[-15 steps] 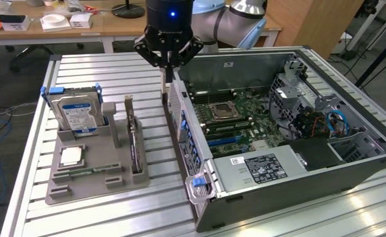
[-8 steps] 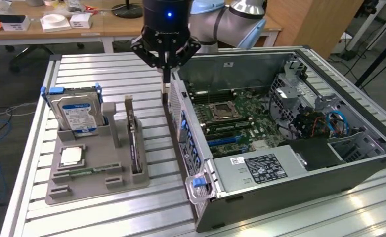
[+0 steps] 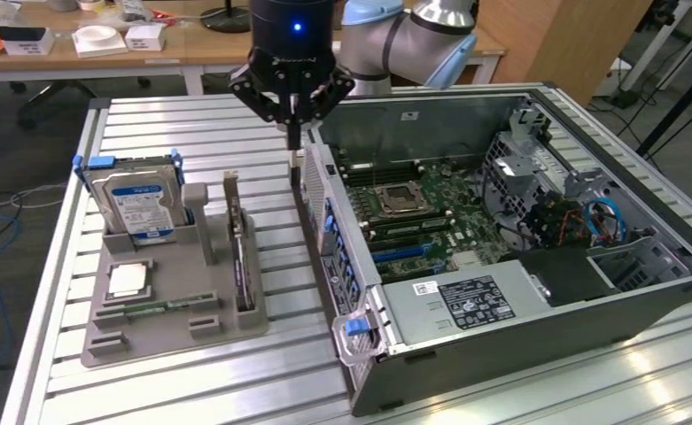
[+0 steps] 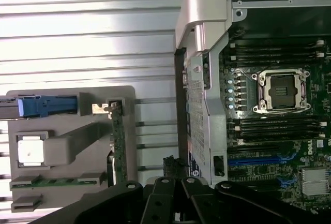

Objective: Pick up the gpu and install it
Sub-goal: 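Reach for the gpu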

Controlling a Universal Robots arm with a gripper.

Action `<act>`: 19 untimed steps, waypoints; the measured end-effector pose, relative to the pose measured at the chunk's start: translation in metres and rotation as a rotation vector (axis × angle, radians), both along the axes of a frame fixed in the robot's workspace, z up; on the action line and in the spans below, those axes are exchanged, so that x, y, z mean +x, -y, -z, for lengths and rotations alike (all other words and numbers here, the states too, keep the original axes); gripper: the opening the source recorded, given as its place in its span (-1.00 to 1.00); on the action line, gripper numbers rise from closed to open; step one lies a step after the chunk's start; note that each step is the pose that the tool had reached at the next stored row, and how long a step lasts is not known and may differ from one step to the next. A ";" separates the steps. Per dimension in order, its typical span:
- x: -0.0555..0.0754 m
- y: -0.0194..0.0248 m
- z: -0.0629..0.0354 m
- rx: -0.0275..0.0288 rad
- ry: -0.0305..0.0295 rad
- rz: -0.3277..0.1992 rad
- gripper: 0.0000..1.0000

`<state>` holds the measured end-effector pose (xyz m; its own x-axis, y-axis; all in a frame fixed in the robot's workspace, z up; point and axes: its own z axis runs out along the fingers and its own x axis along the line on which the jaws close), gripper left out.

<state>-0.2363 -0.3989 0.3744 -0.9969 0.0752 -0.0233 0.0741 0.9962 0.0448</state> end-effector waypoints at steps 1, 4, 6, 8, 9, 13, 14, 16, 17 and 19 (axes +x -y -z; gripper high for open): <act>-0.001 0.0000 0.0001 0.0001 0.0000 0.000 -0.79; -0.002 0.0000 0.0004 0.0001 -0.0001 0.000 -0.79; -0.004 0.0000 0.0007 0.0000 0.0000 0.000 -0.79; -0.005 0.0000 0.0009 0.0001 0.0000 0.000 -0.79; -0.006 0.0000 0.0010 0.0000 0.0000 0.000 -0.79; -0.008 0.0000 0.0016 0.0000 0.0001 0.000 -0.79; -0.009 0.0000 0.0017 0.0001 0.0000 0.000 -0.79; -0.010 0.0000 0.0019 0.0000 0.0000 0.000 -0.79; -0.011 0.0000 0.0020 0.0001 0.0000 0.000 -0.79; -0.012 0.0000 0.0023 0.0000 0.0000 0.000 -0.79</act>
<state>-0.2484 -0.3989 0.3722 -0.9969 0.0753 -0.0233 0.0742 0.9962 0.0448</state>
